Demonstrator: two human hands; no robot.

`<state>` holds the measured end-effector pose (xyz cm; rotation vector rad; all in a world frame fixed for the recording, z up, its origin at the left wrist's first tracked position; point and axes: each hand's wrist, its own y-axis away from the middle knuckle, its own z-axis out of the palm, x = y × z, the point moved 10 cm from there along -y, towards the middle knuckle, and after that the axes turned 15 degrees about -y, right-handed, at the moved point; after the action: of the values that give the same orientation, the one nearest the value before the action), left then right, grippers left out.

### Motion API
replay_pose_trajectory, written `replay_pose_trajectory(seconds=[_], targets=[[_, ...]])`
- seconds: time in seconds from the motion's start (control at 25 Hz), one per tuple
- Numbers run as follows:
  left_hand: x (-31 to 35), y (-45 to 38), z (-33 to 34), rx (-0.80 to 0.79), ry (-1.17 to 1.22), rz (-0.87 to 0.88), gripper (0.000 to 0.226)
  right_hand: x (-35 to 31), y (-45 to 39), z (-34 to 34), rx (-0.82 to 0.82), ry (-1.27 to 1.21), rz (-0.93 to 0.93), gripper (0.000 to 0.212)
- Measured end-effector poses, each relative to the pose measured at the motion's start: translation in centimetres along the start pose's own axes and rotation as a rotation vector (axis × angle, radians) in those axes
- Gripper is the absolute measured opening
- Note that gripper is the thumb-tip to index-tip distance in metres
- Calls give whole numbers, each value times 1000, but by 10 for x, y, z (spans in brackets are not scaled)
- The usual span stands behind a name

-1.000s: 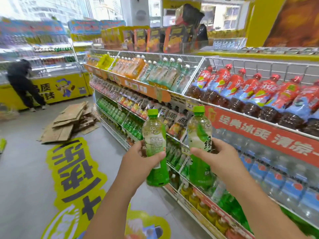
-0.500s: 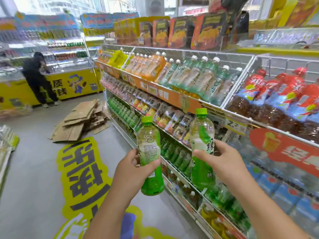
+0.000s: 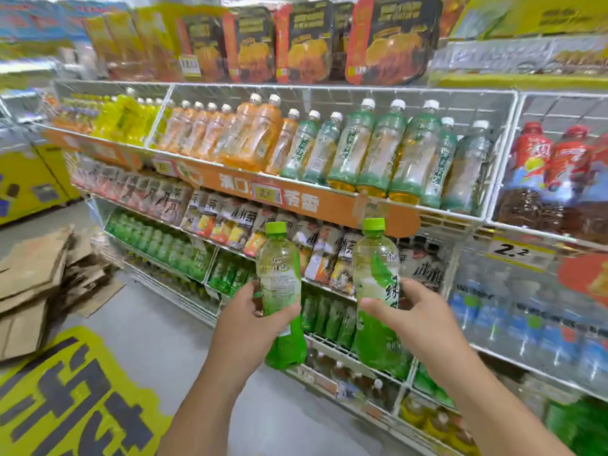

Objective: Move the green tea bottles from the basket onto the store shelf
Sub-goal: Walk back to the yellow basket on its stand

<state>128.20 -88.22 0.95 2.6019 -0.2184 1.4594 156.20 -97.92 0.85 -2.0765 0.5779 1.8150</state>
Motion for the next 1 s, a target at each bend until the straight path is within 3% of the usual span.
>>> replay_pose_trajectory(seconds=[0.24, 0.6, 0.68, 0.8, 0.88, 1.0], targets=[[-17, -82, 0, -60, -38, 2, 73, 10, -57, 50, 35, -46, 16, 107], [-84, -166, 24, -185, -13, -54, 73, 68, -102, 119, 57, -7, 123, 96], [-108, -185, 40, -256, -13, -53, 65, 93, -99, 134, 97, -10, 181, 82], [-149, -207, 68, -370, 7, -20, 47, 138, -90, 157, 199, -81, 234, 33], [-182, -215, 87, -438, 0, -37, 45, 166, -82, 169, 267, -84, 267, 27], [-234, -227, 112, -486, -30, -79, 45, 209, -81, 189, 325, -93, 280, 34]])
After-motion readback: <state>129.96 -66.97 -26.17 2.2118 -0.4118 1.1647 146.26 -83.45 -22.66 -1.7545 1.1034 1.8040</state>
